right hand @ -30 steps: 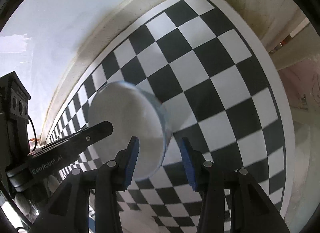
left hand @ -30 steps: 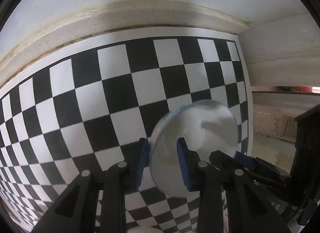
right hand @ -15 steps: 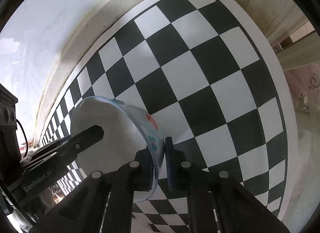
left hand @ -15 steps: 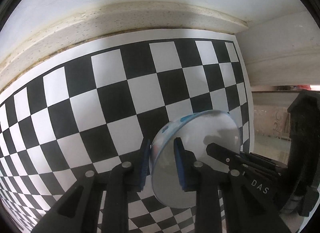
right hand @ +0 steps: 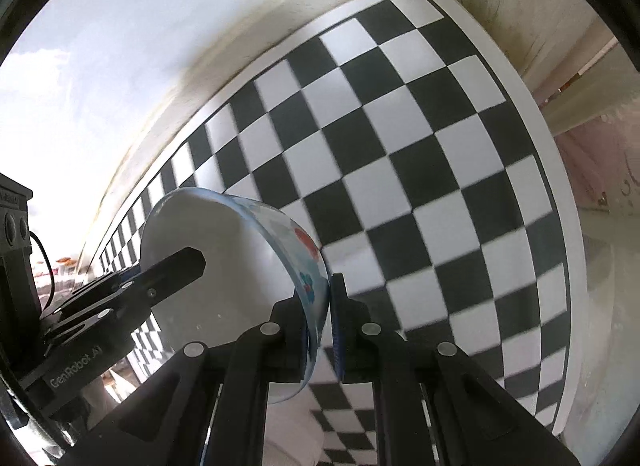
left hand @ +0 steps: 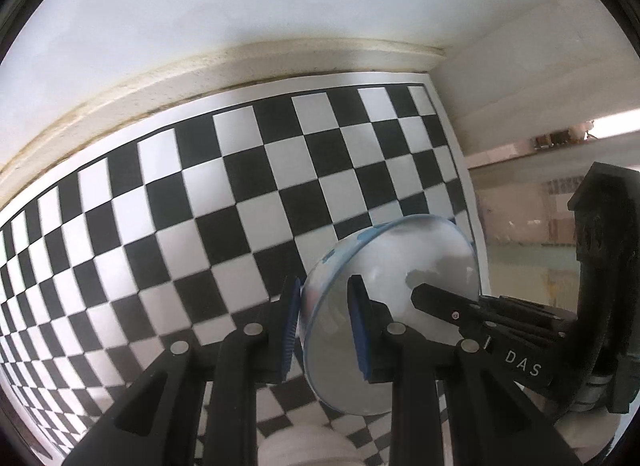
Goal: Organize plates and bowls
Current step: 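Lift the blue-dot bowl and carry it over the white bowl stack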
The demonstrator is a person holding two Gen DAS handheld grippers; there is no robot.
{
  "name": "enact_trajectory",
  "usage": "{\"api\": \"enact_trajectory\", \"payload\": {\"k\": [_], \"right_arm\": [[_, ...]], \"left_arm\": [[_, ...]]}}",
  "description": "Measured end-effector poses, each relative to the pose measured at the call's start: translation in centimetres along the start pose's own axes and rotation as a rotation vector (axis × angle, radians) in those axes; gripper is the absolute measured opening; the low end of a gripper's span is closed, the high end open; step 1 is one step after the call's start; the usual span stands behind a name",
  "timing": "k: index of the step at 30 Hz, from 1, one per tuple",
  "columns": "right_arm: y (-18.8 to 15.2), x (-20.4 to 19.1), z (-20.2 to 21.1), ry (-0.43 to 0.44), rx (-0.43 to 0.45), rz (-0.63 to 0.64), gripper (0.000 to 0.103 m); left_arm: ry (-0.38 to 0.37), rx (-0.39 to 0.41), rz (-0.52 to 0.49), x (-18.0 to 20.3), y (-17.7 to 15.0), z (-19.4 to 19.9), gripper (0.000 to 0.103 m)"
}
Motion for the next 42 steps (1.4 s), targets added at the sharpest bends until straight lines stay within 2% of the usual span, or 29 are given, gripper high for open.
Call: {"api": "enact_trajectory", "payload": {"k": [15, 21, 25, 31, 34, 42], "right_arm": [[-11.9, -4.4, 4.1, 0.017, 0.061, 0.071, 0.011], [-15.6, -5.6, 3.7, 0.021, 0.065, 0.086, 0.011], [-18.6, -5.4, 3.7, 0.021, 0.051, 0.096, 0.011], [-21.0, -4.6, 0.6, 0.014, 0.007, 0.081, 0.011], [-21.4, -3.7, -1.4, 0.007, -0.023, 0.057, 0.011], [-21.7, -1.9, -5.7, -0.019, -0.081, 0.021, 0.011]], "left_arm": [[-0.012, 0.094, -0.056, 0.6, -9.3, 6.4, 0.022], [-0.003, 0.096, -0.078, 0.2, -12.9, 7.1, 0.022], [-0.001, 0.084, -0.076, -0.5, -14.8, 6.7, 0.022], [-0.001, 0.034, -0.068, -1.4, -17.0, 4.6, 0.022], [0.007, -0.001, -0.068, -1.8, -18.2, 3.1, 0.022], [0.048, -0.089, -0.059, -2.6, -18.7, -1.1, 0.022]]}}
Point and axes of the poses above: each gripper's, at about its wrist camera, not at the fingertips, and z roughly against the way its jaws point, x to its right, y to its top, the point moved 4 cm from there along -z, roughly the way its jaws point, and after that the axes turned 8 degrees about -x, right-handed, at the moved point
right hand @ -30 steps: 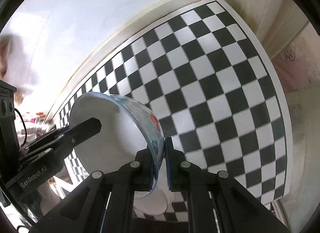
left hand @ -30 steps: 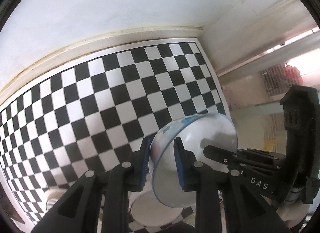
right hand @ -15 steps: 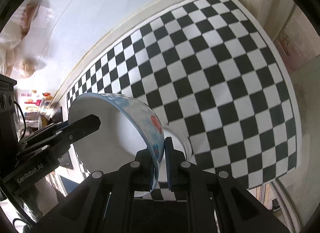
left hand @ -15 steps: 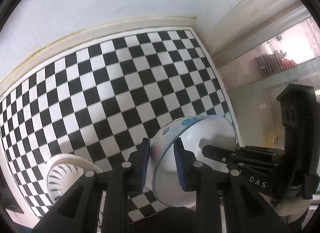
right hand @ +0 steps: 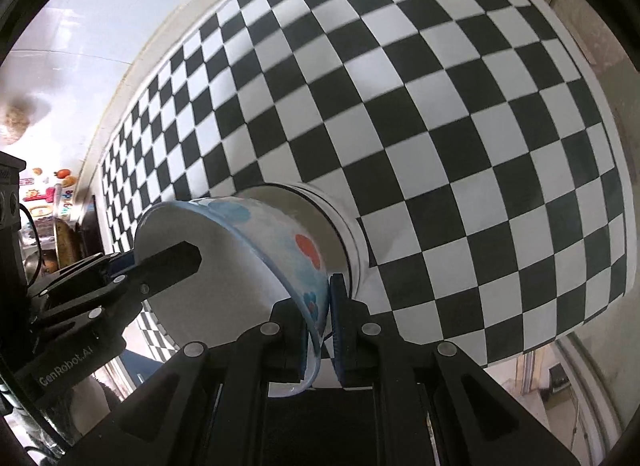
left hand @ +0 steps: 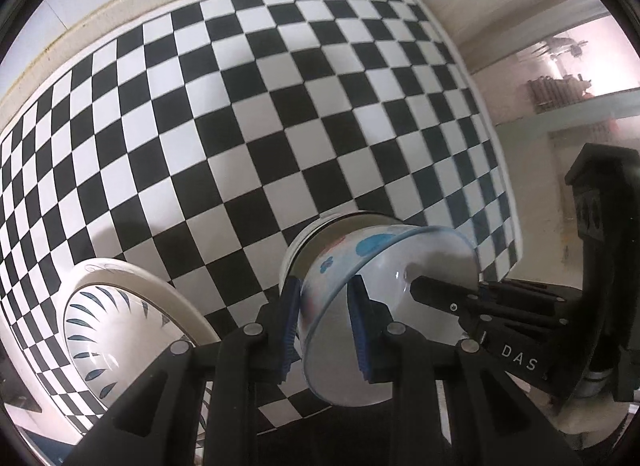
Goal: Organize plates and bowls
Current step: 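Lift the blue-dot bowl and carry it over the white bowl stack, then lower the blue-dot bowl onto the bowl stack and open both grippers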
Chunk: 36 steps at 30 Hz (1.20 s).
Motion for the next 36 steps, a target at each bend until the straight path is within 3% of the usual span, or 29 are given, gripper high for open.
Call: {"api": "enact_trajectory", "payload": {"k": [13, 25, 30, 36], "right_arm": [[1.2, -0.6, -1.3, -0.097, -0.039, 0.022, 0.01], [0.7, -1.4, -0.4, -0.119, -0.041, 0.048, 0.011], [0.6, -1.5, -0.1, -0.112, -0.039, 0.046, 0.012], [0.4, -0.3, -0.1, -0.065, -0.061, 0.026, 0.013]], "left_arm": [[0.022, -0.035, 0.03, -0.9, -0.1, -2.1, 0.022], [-0.006, -0.052, 0.047, -0.6, -0.9, -1.6, 0.022], [-0.022, -0.054, 0.057, -0.4, -0.7, -1.7, 0.022], [0.012, -0.048, 0.049, -0.4, -0.6, -1.7, 0.022]]}}
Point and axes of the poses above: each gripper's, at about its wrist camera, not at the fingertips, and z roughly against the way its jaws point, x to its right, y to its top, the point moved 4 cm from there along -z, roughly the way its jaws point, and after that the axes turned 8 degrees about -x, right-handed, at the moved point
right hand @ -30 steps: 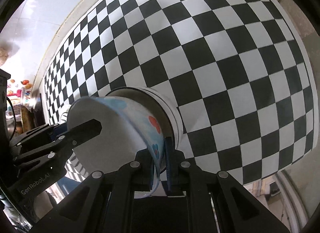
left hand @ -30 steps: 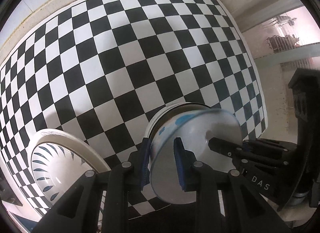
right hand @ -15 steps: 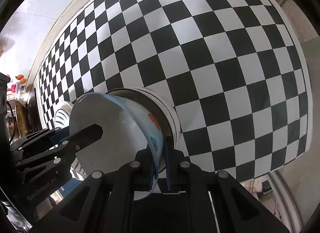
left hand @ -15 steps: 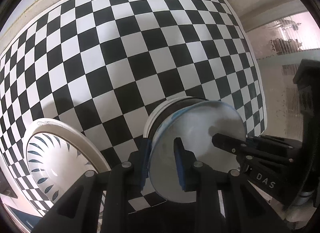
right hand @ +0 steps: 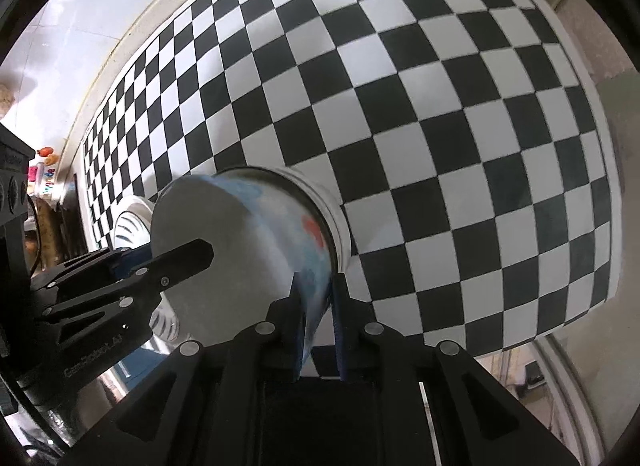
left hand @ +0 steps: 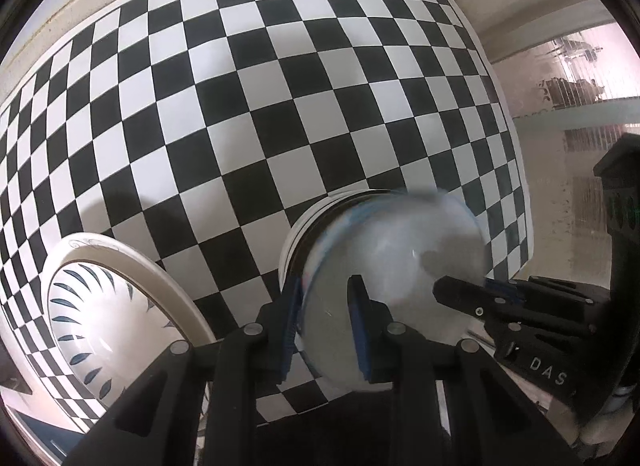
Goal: Organize plates and bowls
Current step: 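Lower the blue-dot bowl onto the bowl stack and open both grippers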
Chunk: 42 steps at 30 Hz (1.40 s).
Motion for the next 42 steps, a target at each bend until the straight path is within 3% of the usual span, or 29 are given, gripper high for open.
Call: {"api": "enact_trajectory", "payload": {"k": [14, 29, 34, 39, 42], "right_arm": [[-0.6, -0.6, -0.2, -0.067, 0.036, 0.051, 0.01], [-0.6, -0.6, 0.3, -0.036, 0.031, 0.058, 0.01], [-1.7, -0.6, 2.2, -0.084, 0.091, 0.071, 0.01], [-4.6, -1.6, 5.9, -0.164, 0.199, 0.108, 0.01], [-6.9, -2.7, 8.3, -0.161, 0.244, 0.134, 0.01]], "left_arm": [[0.042, 0.021, 0.001, 0.0, 0.1, 0.1, 0.022], [0.042, 0.024, 0.015, -0.2, -0.4, 0.0, 0.022], [0.074, 0.094, 0.012, 0.2, -1.7, 2.3, 0.022], [0.122, 0.185, -0.006, 0.5, -3.8, 5.9, 0.022], [0.127, 0.226, -0.022, 0.7, -5.5, 8.1, 0.022]]}}
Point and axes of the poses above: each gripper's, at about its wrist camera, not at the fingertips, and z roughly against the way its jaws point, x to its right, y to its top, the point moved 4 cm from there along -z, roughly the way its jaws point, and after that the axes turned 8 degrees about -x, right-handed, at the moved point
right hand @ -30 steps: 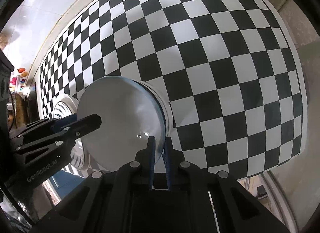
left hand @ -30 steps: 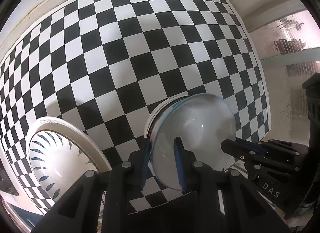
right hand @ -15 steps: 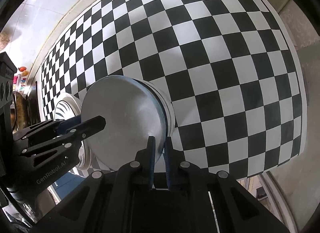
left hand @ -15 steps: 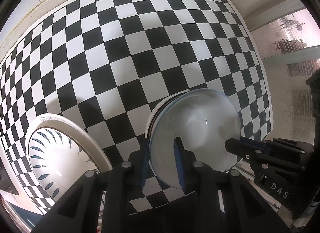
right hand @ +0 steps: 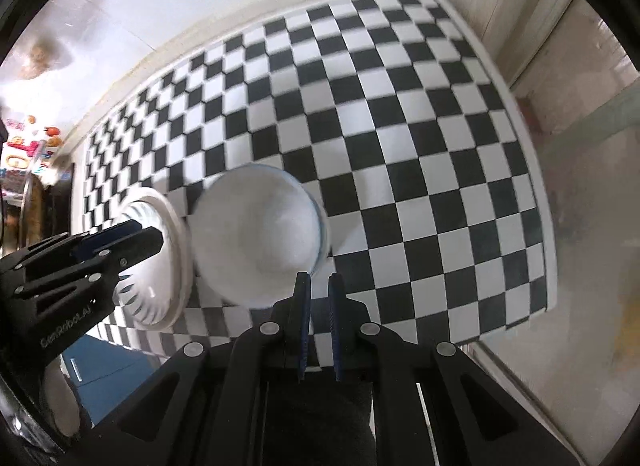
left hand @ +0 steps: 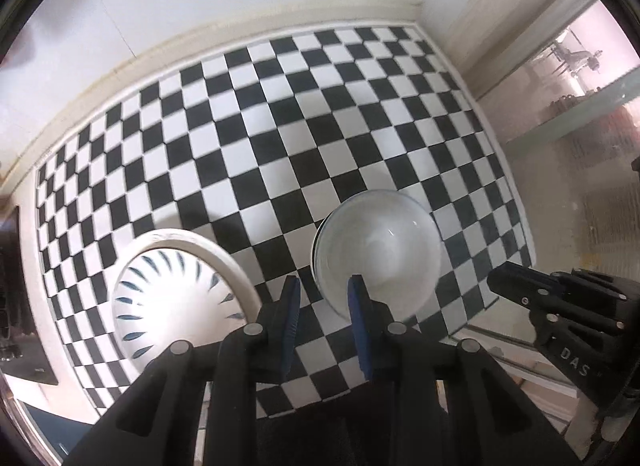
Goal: Organize plates and bowls
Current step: 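Lower the blue-dot bowl onto the bowl stack and open both grippers, then raise both grippers above the plate stack and bowl stack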
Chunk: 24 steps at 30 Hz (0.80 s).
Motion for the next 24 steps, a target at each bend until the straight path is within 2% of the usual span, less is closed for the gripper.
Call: {"api": "enact_trajectory", "payload": {"k": [10, 16, 24], "right_arm": [[-5.0, -3.6, 9.0, -0.008, 0.152, 0.051, 0.01], [-7.6, -5.3, 11.6, -0.02, 0.184, 0.073, 0.01], [-9.9, -6.3, 13.2, -0.012, 0.203, 0.081, 0.01]], "left_arm": [[0.019, 0.113, -0.065, 1.3, -4.2, 7.8, 0.023], [0.016, 0.148, -0.095, 2.1, -7.0, 10.9, 0.023], [0.02, 0.15, -0.123, 2.2, -9.3, 12.3, 0.023]]}}
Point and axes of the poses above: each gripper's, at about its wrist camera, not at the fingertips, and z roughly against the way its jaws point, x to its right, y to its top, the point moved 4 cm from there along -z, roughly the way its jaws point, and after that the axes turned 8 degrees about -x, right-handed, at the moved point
